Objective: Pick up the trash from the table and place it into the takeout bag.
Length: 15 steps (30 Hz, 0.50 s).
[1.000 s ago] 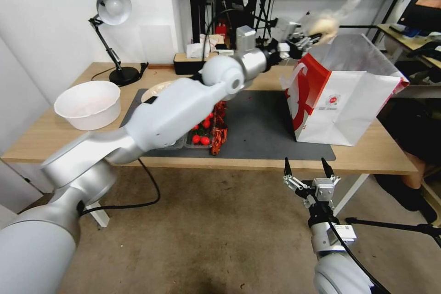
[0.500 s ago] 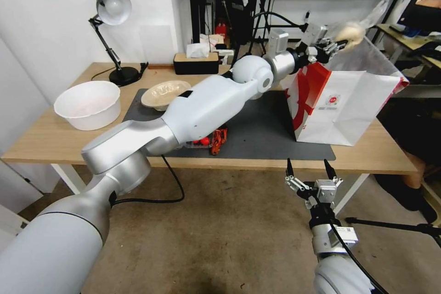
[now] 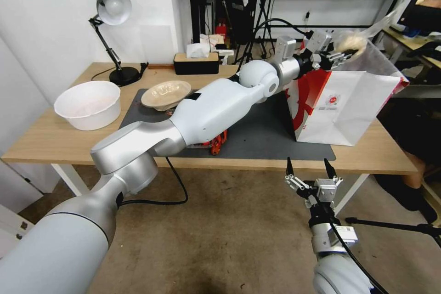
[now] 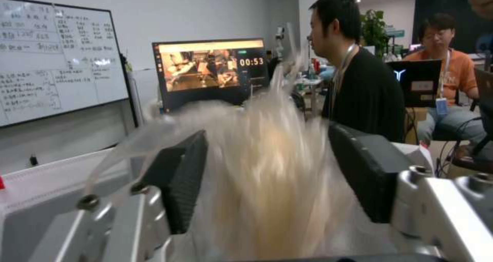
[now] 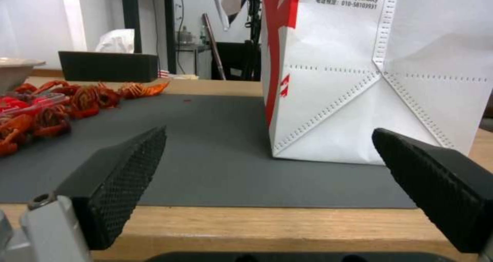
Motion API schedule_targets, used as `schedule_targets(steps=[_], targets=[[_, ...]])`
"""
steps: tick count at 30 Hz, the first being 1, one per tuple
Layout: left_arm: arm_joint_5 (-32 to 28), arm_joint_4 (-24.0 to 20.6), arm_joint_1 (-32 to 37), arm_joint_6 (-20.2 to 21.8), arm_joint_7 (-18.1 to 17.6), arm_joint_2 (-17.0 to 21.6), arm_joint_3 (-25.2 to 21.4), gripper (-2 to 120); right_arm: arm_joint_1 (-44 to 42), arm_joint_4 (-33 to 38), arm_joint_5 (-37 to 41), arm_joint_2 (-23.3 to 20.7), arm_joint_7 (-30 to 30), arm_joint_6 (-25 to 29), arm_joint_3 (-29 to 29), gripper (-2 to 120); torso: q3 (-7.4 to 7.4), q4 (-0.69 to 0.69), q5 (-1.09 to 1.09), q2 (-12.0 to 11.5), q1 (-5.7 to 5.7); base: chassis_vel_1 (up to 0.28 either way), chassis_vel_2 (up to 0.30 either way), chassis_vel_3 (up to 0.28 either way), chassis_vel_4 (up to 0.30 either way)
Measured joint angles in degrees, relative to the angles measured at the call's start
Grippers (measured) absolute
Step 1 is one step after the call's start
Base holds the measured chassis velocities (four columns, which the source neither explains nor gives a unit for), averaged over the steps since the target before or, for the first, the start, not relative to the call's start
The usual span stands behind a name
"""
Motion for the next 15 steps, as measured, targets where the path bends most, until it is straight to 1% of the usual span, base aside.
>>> schedule_targets(steps=[1,2,4,5,6,8,10,11,13,14,15], targets=[[0.0,0.0,0.0,0.0,0.0,0.0,0.0,65,0.0,0.0,0.0,0.0,0.0,0.0,0.0,100,0.0,0.0,0.0,0.0,0.0,0.0,0.0,0.0,0.0],[0.0,0.0,0.0,0.0,0.0,0.0,0.0,65,0.0,0.0,0.0,0.0,0.0,0.0,0.0,100,0.0,0.0,0.0,0.0,0.0,0.0,0.0,0.0,0.0],[0.0,0.1,-0.2,0.2,0.0,0.1,0.1,77,0.0,0.0,0.0,0.0,0.0,0.0,0.0,100,0.0,0.0,0.0,0.0,0.0,0.0,0.0,0.0,0.0],[0.0,0.1,-0.2,0.2,0.0,0.1,0.2,80,0.0,0.0,0.0,0.0,0.1,0.0,0.0,100,0.0,-0.01,0.0,0.0,0.0,0.0,0.0,0.0,0.0],[0.0,0.1,-0.2,0.2,0.0,0.1,0.2,80,0.0,0.0,0.0,0.0,0.1,0.0,0.0,100,0.0,-0.01,0.0,0.0,0.0,0.0,0.0,0.0,0.0],[0.1,0.0,-0.3,0.6,0.0,0.4,0.4,92,0.2,0.1,0.0,-0.1,0.1,0.0,0.0,100,0.0,0.0,0.0,0.0,0.0,0.0,0.0,0.0,0.0],[0.1,-0.2,-0.3,0.7,0.0,0.5,-0.2,98,0.3,0.1,0.0,-0.1,0.1,0.0,0.0,100,0.0,-0.01,0.0,0.0,0.0,0.0,0.0,0.0,0.0],[0.1,-0.2,-0.3,0.7,0.0,0.5,-0.2,98,0.3,0.1,0.0,-0.1,0.1,0.0,0.0,100,0.0,-0.01,0.0,0.0,0.0,0.0,0.0,0.0,0.0],[0.6,-0.8,0.0,0.7,-0.4,0.7,-1.8,99,0.3,0.1,0.1,-0.1,0.1,-0.1,0.0,100,0.0,-0.02,0.0,0.0,-0.01,0.0,0.0,0.0,0.0],[1.1,-2.8,0.5,0.7,-1.5,1.8,-3.8,100,0.4,0.1,0.1,-0.1,0.1,-0.1,0.0,100,0.0,-0.01,-0.01,0.0,-0.01,0.0,0.0,0.0,0.0],[1.1,-2.8,0.5,0.7,-1.5,1.8,-3.8,100,0.4,0.1,0.1,-0.1,0.1,-0.1,0.0,100,0.0,-0.01,-0.01,0.0,-0.01,0.0,0.0,0.0,0.0]])
